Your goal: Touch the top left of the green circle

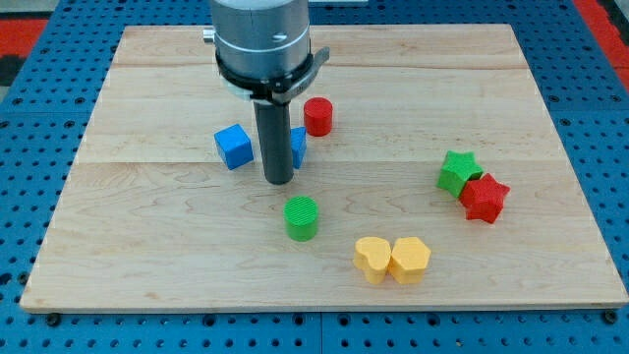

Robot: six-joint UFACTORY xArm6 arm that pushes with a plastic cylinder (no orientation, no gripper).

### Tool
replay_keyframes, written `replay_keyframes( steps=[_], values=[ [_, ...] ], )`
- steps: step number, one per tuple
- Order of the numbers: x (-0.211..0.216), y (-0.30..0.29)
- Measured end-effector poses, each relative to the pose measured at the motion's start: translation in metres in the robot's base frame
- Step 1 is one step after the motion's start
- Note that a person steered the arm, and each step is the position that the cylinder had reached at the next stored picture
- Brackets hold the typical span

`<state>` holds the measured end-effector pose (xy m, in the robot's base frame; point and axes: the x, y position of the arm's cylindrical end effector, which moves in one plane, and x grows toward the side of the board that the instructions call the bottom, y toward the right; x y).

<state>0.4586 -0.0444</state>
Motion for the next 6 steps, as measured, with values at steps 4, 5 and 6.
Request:
replay_keyframes(
  steps=[4, 5, 6],
  values=[
    [0.038, -0.025],
    [0.033, 0.027],
    [0.002, 0.031]
  ],
)
